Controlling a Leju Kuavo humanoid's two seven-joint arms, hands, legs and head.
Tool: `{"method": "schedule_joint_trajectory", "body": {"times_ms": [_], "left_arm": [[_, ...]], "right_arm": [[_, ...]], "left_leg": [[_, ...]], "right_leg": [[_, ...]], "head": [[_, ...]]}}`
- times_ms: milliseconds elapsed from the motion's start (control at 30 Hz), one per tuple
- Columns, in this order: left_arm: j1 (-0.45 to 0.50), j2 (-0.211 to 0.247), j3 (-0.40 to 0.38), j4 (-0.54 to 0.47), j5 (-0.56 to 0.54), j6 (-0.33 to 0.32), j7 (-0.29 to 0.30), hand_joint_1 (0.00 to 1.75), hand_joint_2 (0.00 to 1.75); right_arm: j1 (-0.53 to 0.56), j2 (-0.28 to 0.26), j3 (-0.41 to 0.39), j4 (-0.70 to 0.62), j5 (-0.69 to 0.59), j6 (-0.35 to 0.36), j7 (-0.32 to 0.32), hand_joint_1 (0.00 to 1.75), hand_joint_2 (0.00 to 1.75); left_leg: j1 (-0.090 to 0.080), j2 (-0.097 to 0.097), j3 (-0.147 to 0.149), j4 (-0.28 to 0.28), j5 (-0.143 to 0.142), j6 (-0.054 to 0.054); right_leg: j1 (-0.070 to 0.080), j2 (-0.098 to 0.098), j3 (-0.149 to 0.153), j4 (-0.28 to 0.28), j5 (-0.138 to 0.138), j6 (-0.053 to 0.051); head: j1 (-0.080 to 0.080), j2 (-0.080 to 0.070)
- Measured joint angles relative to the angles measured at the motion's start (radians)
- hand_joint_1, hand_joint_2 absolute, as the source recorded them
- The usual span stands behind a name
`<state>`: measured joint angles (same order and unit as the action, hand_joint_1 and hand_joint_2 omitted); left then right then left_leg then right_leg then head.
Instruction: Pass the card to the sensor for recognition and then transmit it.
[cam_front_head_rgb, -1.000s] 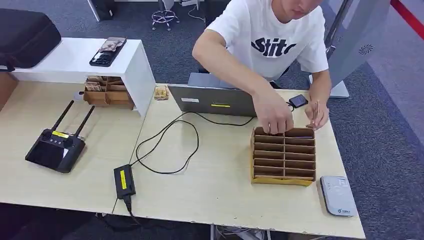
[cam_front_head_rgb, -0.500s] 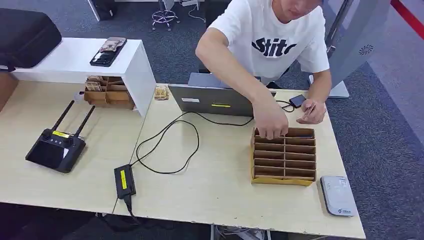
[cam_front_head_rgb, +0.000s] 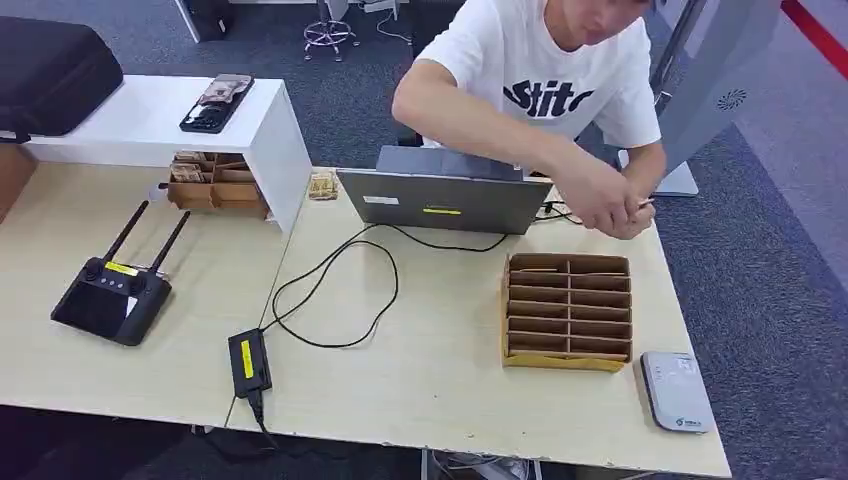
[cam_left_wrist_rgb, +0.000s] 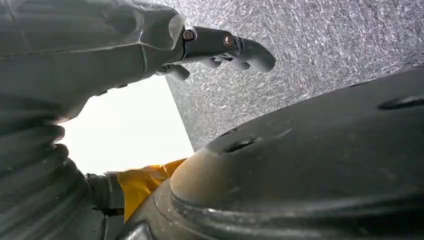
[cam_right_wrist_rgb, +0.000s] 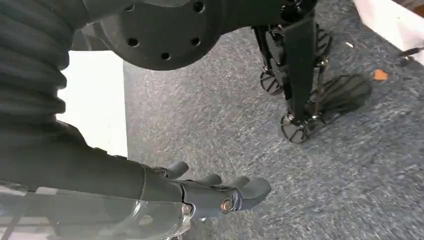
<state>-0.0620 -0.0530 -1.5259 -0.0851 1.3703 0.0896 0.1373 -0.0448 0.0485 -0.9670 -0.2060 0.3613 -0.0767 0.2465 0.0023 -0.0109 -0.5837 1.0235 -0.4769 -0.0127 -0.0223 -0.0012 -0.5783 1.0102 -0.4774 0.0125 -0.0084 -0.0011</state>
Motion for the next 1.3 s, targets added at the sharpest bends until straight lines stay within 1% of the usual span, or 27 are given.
{"method": "schedule_joint_trajectory", "body": {"times_ms": [100, 500, 600, 700, 800, 833, 867, 933, 1033, 1300], "left_arm": [[0.000, 0.000, 0.000, 0.000, 0.000, 0.000, 0.000, 0.00, 1.75], [0.000, 0.000, 0.000, 0.000, -0.003, 0.000, 0.000, 0.00, 1.75], [0.000, 0.000, 0.000, 0.000, -0.002, 0.000, 0.000, 0.00, 1.75], [0.001, 0.000, 0.000, -0.002, 0.007, 0.001, 0.000, 0.00, 1.75], [0.003, -0.001, 0.000, -0.003, 0.025, 0.008, -0.006, 0.00, 1.75], [0.004, -0.001, 0.000, -0.003, 0.029, 0.011, -0.010, 0.00, 1.75], [0.005, -0.002, 0.000, -0.003, 0.034, 0.013, -0.014, 0.00, 1.75], [0.006, -0.003, 0.000, -0.003, 0.040, 0.015, -0.020, 0.00, 1.75], [0.008, -0.003, 0.000, -0.003, 0.048, 0.015, -0.031, 0.00, 1.75], [0.013, -0.005, 0.000, -0.003, 0.063, 0.018, -0.053, 0.00, 1.75]], "right_arm": [[0.000, 0.002, 0.005, 0.000, 0.003, -0.012, 0.002, 0.00, 1.75], [0.001, 0.005, 0.015, 0.000, 0.008, -0.013, 0.002, 0.00, 1.75], [0.003, 0.005, 0.016, 0.000, 0.014, -0.017, -0.038, 0.00, 1.75], [0.004, 0.005, 0.012, 0.000, -0.010, -0.048, -0.110, 0.00, 1.75], [0.003, 0.005, -0.016, -0.003, -0.059, -0.082, -0.203, 0.00, 1.75], [0.003, 0.005, -0.026, -0.004, -0.077, -0.086, -0.222, 0.00, 1.75], [0.003, 0.005, -0.040, -0.006, -0.099, -0.083, -0.234, 0.00, 1.75], [0.002, 0.005, -0.076, -0.008, -0.162, -0.050, -0.255, 0.00, 1.75], [-0.003, 0.005, -0.140, -0.010, -0.233, -0.006, -0.267, 0.00, 1.75], [-0.012, 0.005, -0.254, -0.010, -0.330, 0.039, -0.268, 0.00, 1.75]], "left_leg": [[0.000, 0.000, 0.000, 0.000, 0.000, 0.000], [0.000, 0.000, 0.000, 0.000, 0.000, 0.000], [0.000, 0.000, 0.000, 0.000, 0.000, 0.000], [0.000, 0.000, 0.000, 0.000, 0.000, 0.000], [0.000, 0.000, 0.000, 0.000, 0.000, 0.000], [0.000, 0.000, 0.000, 0.000, 0.000, 0.000], [0.000, 0.000, 0.000, 0.000, 0.000, 0.000], [0.000, 0.000, 0.000, 0.000, 0.000, 0.000], [0.000, 0.000, 0.000, 0.000, 0.000, 0.000], [0.000, 0.000, 0.000, 0.000, 0.000, 0.000]], "right_leg": [[0.000, 0.000, 0.000, 0.000, 0.000, 0.000], [0.000, 0.000, 0.000, 0.000, 0.000, 0.000], [0.000, 0.000, 0.000, 0.000, 0.000, 0.000], [0.000, 0.000, 0.000, 0.000, 0.000, 0.000], [0.000, 0.000, 0.000, 0.000, 0.000, 0.000], [0.000, 0.000, 0.000, 0.000, 0.000, 0.000], [0.000, 0.000, 0.000, 0.000, 0.000, 0.000], [0.000, 0.000, 0.000, 0.000, 0.000, 0.000], [0.000, 0.000, 0.000, 0.000, 0.000, 0.000], [0.000, 0.000, 0.000, 0.000, 0.000, 0.000]], "head": [[0.000, 0.000], [0.000, 0.000], [0.000, 0.000], [0.000, 0.000], [0.000, 0.000], [0.000, 0.000], [0.000, 0.000], [0.000, 0.000], [0.000, 0.000], [0.000, 0.000]]}}
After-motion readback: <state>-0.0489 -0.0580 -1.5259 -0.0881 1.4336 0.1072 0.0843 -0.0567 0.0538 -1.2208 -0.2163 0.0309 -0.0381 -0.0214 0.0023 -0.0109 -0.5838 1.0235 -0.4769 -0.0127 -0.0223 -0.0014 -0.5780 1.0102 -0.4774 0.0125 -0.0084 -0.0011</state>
